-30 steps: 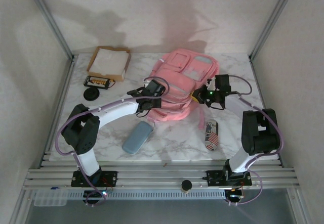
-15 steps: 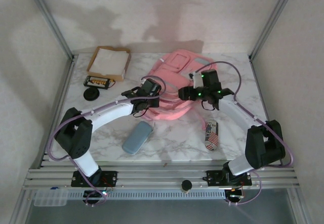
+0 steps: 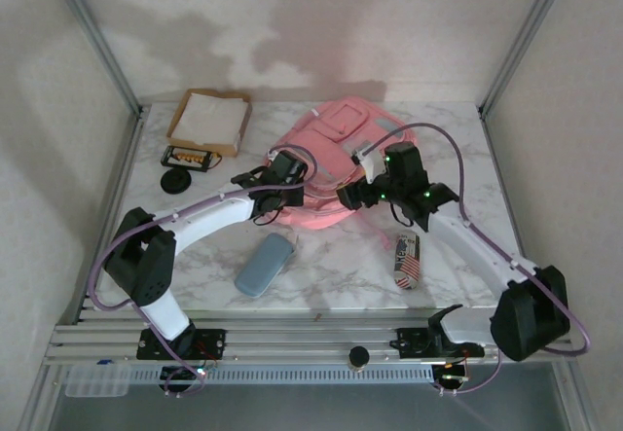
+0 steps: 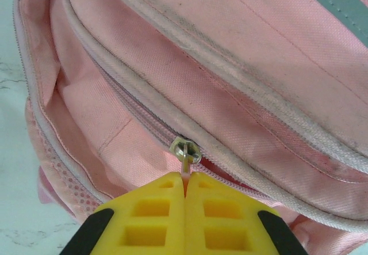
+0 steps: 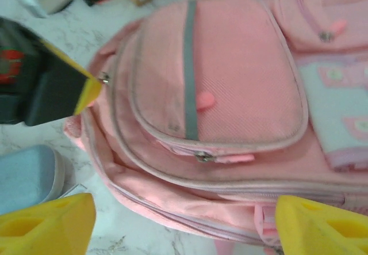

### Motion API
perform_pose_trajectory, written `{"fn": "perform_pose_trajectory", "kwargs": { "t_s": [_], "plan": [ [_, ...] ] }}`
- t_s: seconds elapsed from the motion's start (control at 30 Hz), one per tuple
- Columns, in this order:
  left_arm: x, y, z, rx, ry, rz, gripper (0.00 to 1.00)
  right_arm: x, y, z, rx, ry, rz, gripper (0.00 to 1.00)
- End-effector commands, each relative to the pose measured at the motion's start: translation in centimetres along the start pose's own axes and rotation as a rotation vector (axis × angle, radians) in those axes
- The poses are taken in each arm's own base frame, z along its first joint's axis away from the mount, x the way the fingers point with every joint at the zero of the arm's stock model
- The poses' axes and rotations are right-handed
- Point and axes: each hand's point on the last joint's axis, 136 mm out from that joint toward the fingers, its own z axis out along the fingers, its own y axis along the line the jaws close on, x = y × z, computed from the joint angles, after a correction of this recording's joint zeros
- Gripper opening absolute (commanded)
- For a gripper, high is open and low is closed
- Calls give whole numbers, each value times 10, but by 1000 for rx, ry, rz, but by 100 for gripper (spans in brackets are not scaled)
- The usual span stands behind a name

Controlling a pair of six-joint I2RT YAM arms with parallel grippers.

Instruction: Pack books, pencil case, and school supplies into a backpack

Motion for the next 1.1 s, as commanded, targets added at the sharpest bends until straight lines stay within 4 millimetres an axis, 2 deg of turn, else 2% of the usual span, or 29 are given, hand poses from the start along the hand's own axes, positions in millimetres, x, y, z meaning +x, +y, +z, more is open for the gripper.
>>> {"fn": "perform_pose_trajectory", "kwargs": {
  "t_s": [0.0,0.13,0.33,0.4,0.73,0.83,0.97,1.07],
  "plan": [
    [-23,-2,-16,29,-83,-13,0,0,20,11,-43,-53,-161,87],
    [-23,-1,-15,29,-85,-22,0,0,37,30,-51,-81,-375,90],
    [-24,3,-13,24,-84,-28,0,-10,39,47,-44,-144,-573,95],
    [-24,3,-14,25,-84,-30,0,-6,42,53,-61,-143,-623,96],
    [-25,3,-15,35,-86,-40,0,6,38,85,-20,-134,-774,99],
    [-24,2,-14,39,-82,-42,0,-1,34,93,6,-143,-788,98],
    [-23,4,-13,29,-80,-41,0,0,25,105,52,-136,-835,92],
    [-21,7,-12,16,-75,-42,0,-9,21,105,93,-174,-873,79]
  ]
}}
